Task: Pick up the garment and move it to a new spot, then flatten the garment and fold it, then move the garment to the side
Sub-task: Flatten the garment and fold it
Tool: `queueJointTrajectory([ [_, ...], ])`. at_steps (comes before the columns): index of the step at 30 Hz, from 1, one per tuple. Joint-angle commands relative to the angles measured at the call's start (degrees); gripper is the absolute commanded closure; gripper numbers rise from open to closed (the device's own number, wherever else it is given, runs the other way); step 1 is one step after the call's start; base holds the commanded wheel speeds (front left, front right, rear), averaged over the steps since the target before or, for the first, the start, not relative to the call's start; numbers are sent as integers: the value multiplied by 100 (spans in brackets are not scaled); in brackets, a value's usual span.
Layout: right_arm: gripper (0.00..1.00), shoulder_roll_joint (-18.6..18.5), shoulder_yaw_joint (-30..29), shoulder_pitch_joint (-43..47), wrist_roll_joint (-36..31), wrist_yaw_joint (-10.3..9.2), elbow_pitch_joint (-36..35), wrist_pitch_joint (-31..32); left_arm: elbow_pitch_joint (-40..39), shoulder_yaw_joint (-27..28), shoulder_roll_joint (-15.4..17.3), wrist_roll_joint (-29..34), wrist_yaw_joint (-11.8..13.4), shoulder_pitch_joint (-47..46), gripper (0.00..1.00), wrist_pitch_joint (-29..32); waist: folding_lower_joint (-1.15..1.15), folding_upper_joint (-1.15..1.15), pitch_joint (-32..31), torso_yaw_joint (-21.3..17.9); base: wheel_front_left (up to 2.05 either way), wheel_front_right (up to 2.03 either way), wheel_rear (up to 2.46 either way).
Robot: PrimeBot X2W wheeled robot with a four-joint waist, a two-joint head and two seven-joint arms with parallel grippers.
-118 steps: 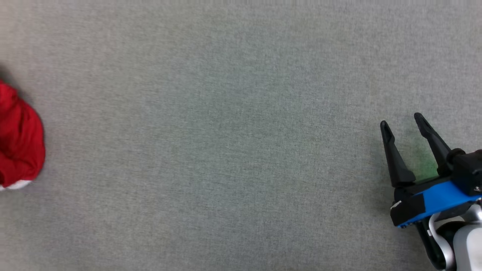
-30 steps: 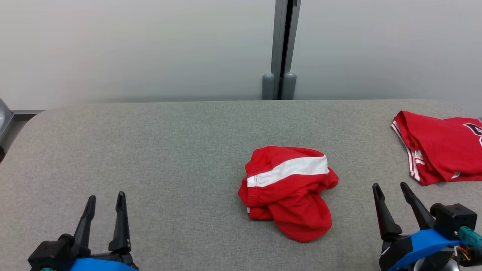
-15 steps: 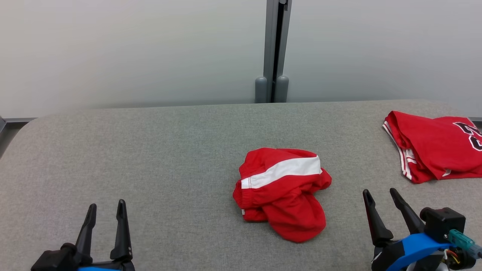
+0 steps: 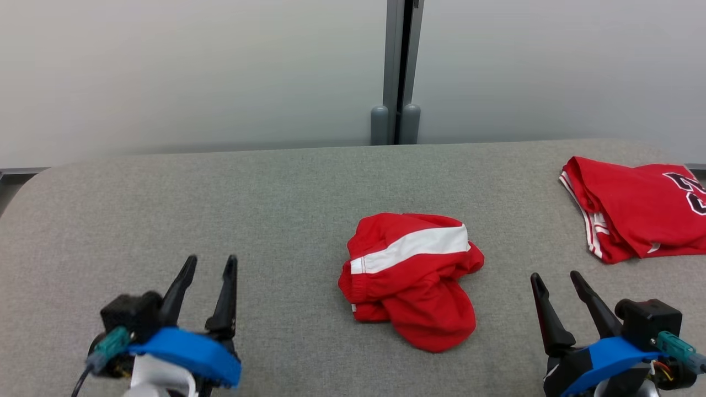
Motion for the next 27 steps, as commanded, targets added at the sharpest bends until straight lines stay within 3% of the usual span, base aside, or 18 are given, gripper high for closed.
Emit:
queueJointTrajectory([
  [1,0,-14,8,-76,-45,3,-49,21,111,-94,-58,-34,-78,-384,0,232,0,0,58,-20,0,0,0],
  [9,0,-13,180,-272,-84,3,-169,102,1082,-545,-558,-562,-367,-1535,0,1520,0,0,453,-338,0,0,0],
  [16,0,-15,263,-410,-87,3,-186,74,1882,-618,-891,-979,-491,-1990,0,1949,0,0,748,-792,0,0,0],
  [27,0,-14,273,-407,-41,2,-77,-30,1607,-600,-974,-1441,-519,-1852,0,2381,0,0,868,-1083,0,0,0],
])
